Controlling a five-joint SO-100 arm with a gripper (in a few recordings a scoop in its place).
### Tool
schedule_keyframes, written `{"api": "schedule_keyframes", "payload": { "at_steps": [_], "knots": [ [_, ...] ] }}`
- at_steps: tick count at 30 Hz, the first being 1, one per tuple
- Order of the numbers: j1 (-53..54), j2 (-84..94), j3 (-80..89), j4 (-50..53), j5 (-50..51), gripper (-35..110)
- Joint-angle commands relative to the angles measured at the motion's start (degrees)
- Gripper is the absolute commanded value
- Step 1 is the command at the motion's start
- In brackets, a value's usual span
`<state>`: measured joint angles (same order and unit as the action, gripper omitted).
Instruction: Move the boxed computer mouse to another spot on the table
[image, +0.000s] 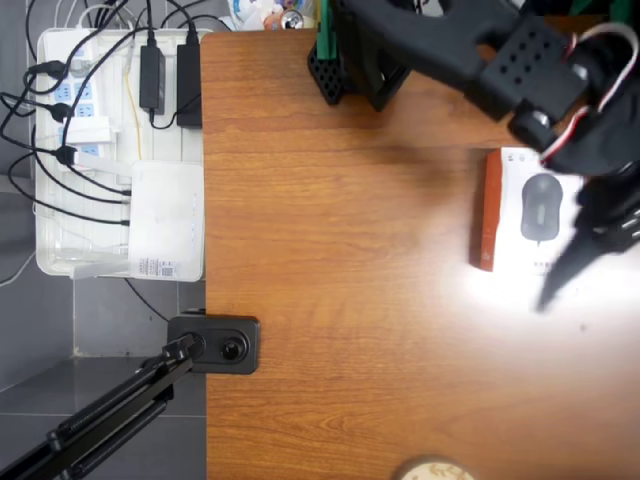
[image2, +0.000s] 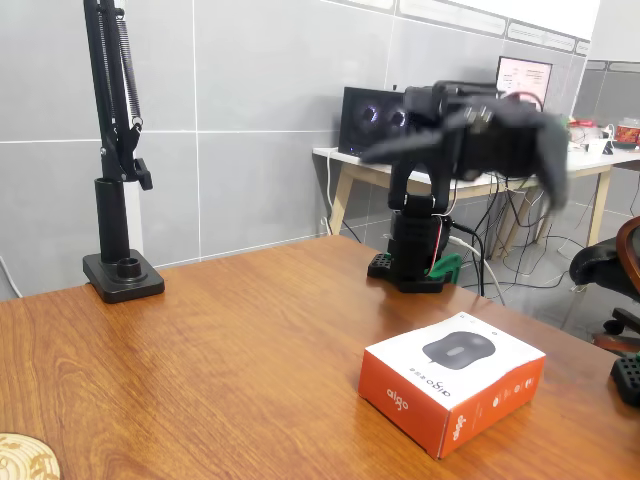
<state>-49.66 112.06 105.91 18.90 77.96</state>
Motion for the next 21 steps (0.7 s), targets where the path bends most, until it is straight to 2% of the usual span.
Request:
{"api": "schedule_keyframes", "payload": {
  "at_steps": [1, 3, 7, 14, 21],
  "knots": [
    [0.6, -3.8, -5.4, 1.8, -22.1, 106],
    [0.5, -6.9, -8.2, 1.6, -30.2, 106],
    [-0.3, -11.5, -10.2, 3.7, -40.3, 106],
    [-3.3, -13.7, -9.3, 10.5, -48.1, 106],
    [-8.6, -8.8, 2.7, 9.8, -53.6, 106]
  ]
}}
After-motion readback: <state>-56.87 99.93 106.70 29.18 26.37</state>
